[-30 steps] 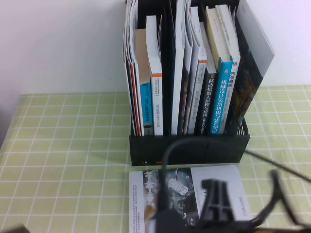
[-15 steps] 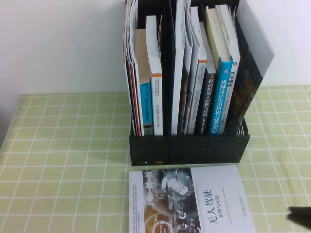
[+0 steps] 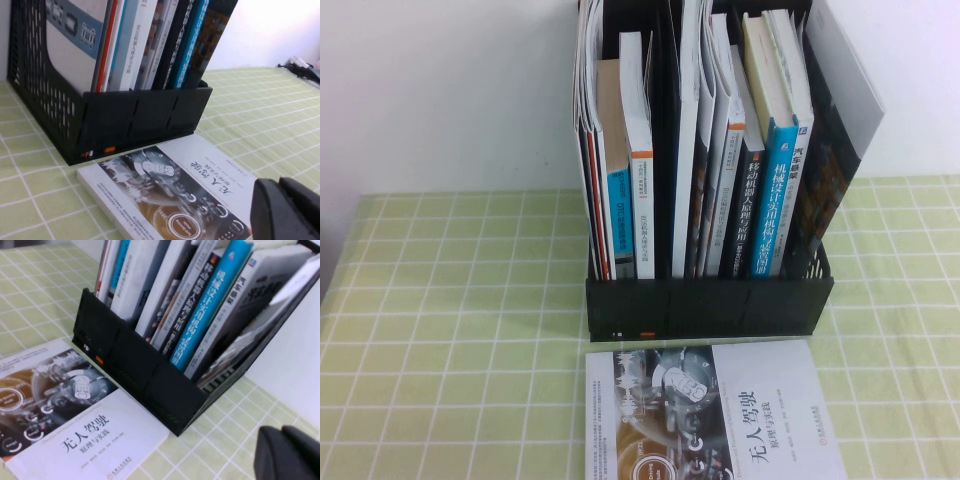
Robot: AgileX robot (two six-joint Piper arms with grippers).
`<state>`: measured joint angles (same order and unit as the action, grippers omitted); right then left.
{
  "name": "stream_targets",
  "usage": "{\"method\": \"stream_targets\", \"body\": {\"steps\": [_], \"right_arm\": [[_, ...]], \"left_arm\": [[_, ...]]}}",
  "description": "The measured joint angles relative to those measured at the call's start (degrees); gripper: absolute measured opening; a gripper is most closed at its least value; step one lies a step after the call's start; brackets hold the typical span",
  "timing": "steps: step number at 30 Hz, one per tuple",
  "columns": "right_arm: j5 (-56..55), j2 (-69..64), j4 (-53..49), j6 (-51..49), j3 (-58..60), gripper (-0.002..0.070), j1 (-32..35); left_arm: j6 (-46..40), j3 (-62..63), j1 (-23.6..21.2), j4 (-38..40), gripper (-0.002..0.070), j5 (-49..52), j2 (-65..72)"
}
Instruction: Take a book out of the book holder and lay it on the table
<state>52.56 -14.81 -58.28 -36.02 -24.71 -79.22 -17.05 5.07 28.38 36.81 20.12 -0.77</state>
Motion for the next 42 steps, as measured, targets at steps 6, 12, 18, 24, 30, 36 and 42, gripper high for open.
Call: {"method": "stream_targets", "body": {"steps": [6, 12, 18, 24, 30, 36, 42], "right_arm": [[0.66, 1.56, 1.64, -0.13, 0.24, 0.0004, 0.00], [0.75, 1.56, 1.76, -0.13, 0.24, 0.0003, 0.00], [0.79, 1.56, 1.86, -0.13, 0.24, 0.0002, 0.00], [0.79, 1.56, 1.99, -0.13, 0.24, 0.0002, 0.00], [0.79, 1.56, 2.10, -0.13, 0.24, 0.0002, 0.00], [0.88, 1.56, 2.10, -0.13, 0.24, 0.0002, 0.00], [0.88, 1.56, 2.10, -0.13, 0.24, 0.0002, 0.00]], "left_arm": [[0.00, -0.97, 0.00, 0.19, -0.0002, 2.08, 0.00], [0.00, -0.97, 0.00, 0.19, -0.0002, 6.53, 0.00], [-0.08, -1.03, -5.34, 0.19, -0.0003, 12.08, 0.00], [-0.44, -1.86, -16.91, -1.23, -0.0003, 9.08, 0.00], [-0.98, -1.86, -23.15, -5.61, -0.0003, 7.66, 0.00], [-1.96, -2.25, -24.57, -13.00, -0.0003, 5.92, 0.00], [15.26, -5.68, -24.57, -27.55, -0.0003, 2.95, 0.00]]}}
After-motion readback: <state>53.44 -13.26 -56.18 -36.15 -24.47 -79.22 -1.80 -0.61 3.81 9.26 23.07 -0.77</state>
